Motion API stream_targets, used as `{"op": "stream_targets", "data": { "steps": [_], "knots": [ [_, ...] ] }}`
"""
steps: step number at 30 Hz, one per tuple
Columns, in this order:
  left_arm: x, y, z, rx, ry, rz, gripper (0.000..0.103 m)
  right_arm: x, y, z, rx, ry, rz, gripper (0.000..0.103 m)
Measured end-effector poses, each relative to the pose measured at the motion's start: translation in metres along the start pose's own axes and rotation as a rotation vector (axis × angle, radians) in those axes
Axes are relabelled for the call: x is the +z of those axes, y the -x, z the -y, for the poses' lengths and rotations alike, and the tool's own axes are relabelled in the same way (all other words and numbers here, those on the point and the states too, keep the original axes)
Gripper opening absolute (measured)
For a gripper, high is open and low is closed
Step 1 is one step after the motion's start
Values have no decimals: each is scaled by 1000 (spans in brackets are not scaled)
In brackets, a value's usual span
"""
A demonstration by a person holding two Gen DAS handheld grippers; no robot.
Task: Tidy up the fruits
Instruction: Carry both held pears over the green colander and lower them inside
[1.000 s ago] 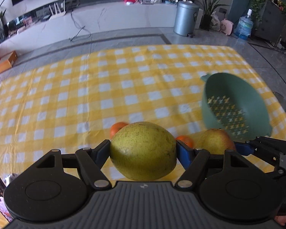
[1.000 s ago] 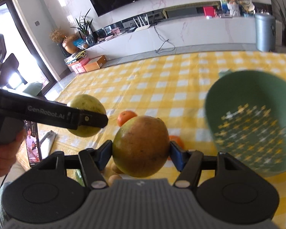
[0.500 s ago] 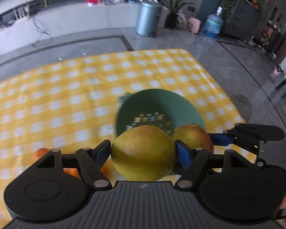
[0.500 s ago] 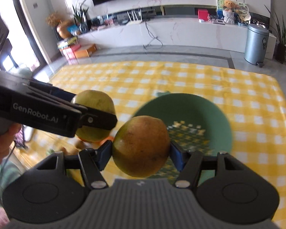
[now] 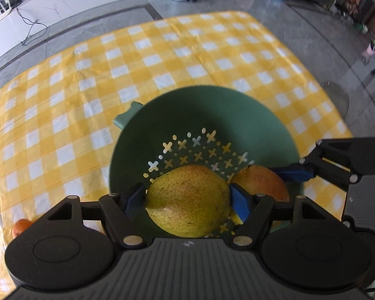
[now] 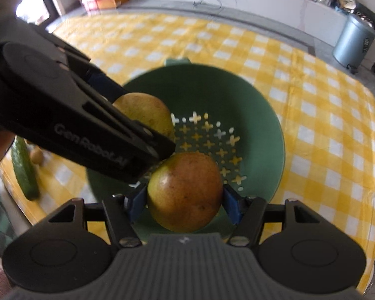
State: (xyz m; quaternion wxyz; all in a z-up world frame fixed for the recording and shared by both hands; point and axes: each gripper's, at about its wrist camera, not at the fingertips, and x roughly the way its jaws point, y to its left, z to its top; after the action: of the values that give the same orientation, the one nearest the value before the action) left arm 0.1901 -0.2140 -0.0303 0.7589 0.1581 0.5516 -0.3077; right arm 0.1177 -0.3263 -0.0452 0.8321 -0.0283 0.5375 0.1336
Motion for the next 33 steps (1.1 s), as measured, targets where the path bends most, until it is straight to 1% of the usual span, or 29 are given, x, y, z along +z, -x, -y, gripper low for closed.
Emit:
{"op": "stream_targets", "data": {
  "steps": [4,8,11,18,25,31,33],
  "knots": [
    [5,-16,-1,8,-18,-44,84,4,-13,6,24,12,-39,62],
    [9,-25,3,40,-49,-71,84,9,-21,7,33,43,-59,62],
    [13,-30,6,61,-74,-95,84,12,-23,4,30,76,-71,62],
    [16,-41,9,82,-88,-137,84,17,-25,-2,16,135,-94,62],
    [14,-47,14,103,-124,-141,84,18,-27,-5,-4,181,-121,62],
    [12,-52,19,118,-165,-134,84,17,-25,-1,-14,173,-114,62],
    [12,-52,19,113,-162,-132,85,18,-20,1,-9,145,-107,67]
  ]
}}
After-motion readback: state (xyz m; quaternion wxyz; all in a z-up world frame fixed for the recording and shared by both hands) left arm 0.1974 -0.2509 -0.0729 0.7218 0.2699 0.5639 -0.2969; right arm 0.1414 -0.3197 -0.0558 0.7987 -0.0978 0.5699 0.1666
